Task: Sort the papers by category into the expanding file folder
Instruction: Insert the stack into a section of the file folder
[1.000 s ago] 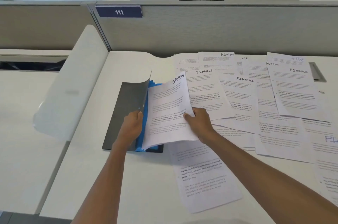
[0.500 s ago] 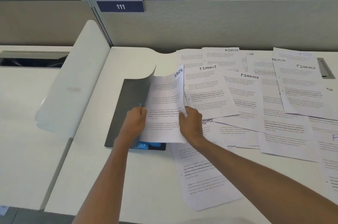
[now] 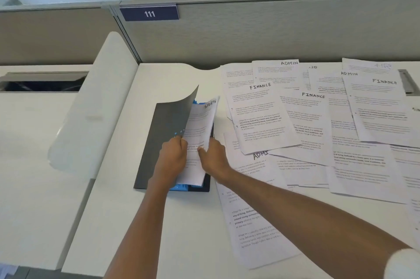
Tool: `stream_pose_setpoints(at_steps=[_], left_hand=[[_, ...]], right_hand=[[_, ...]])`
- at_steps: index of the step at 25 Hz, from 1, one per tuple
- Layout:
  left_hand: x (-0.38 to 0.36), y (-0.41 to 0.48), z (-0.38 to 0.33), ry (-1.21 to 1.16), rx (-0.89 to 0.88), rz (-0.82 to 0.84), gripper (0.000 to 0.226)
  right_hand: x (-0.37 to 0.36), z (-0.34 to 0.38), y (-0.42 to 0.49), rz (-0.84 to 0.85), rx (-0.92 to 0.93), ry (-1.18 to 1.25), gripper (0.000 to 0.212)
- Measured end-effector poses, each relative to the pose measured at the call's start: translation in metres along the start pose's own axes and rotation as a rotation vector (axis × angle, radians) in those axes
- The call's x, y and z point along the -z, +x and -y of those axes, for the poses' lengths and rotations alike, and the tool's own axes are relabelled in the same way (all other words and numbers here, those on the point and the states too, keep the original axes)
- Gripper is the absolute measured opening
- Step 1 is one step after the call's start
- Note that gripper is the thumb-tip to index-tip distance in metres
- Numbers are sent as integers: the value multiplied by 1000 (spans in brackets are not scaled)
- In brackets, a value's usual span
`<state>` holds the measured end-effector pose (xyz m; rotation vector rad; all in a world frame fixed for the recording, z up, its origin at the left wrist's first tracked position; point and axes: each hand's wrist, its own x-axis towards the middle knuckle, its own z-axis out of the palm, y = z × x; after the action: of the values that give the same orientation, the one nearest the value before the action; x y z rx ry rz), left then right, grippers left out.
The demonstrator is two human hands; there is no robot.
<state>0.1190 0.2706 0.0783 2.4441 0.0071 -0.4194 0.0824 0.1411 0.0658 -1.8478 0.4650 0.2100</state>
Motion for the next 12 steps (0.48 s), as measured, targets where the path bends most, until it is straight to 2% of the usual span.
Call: stream_pose_setpoints(at_steps=[5,12], left_hand=[[4,6,3,33,-4,-12,32],[4,2,2,30,33,-80,31]], right_hand=[[-12,7,6,92,-36,-14,41],[0,15,12,-29,-74,-56,37]])
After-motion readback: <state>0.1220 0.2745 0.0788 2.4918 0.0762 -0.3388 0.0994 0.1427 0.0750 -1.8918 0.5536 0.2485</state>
